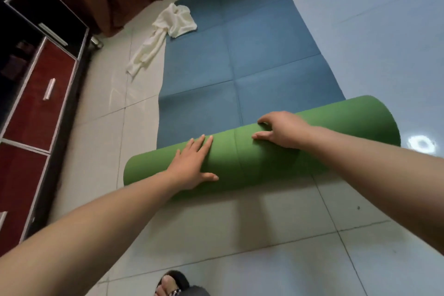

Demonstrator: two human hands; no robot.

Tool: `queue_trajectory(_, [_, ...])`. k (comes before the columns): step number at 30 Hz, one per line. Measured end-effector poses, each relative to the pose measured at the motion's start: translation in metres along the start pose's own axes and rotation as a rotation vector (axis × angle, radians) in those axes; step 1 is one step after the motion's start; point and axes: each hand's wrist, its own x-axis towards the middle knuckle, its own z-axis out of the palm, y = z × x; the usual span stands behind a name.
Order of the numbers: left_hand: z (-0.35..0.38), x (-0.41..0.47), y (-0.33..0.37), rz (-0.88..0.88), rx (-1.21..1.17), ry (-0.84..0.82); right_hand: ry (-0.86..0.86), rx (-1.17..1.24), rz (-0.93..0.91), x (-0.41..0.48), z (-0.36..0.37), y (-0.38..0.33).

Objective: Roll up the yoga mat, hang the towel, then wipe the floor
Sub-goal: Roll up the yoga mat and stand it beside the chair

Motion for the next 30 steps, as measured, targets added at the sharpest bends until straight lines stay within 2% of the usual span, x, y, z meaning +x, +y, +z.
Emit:
queue_trajectory(6, [-0.027, 0.051, -0.031, 0.172, -0.105, -0.027, 0.078, -0.137, -0.121, -0.002, -0.005, -0.011])
queue_trajectory(11, [-0.038, 0.096, -0.053, 0.284, -0.246, -0.019, 0.006, -0.274, -0.050, 0.013, 0.015, -0.040])
queue_trajectory(14, [-0.026, 0.114, -0.064, 0.297, -0.350, 0.086, -0.059, -0.360, -0.020, 0.017, 0.022, -0.055])
queue_trajectory(17, [-0.018, 0.120, -0.062, 0.297, -0.311, 0.188, -0.080, -0.359, 0.009, 0.019, 0.026, -0.067])
queue_trajectory(23, [-0.030, 0.123, -0.065, 0.274, -0.395, 0.132, -0.118, -0.400, 0.004, 0.029, 0.026, -0.062])
queue_trajectory(27, [-0.038, 0.119, -0.068, 0.182, -0.503, 0.343, -0.110, -0.407, -0.033, 0.067, 0.008, -0.053])
queue_trajectory(30, [-0.043, 0.107, -0.073, 0.151, -0.469, 0.306, -0.150, -0.370, -0.074, 0.100, -0.008, -0.047])
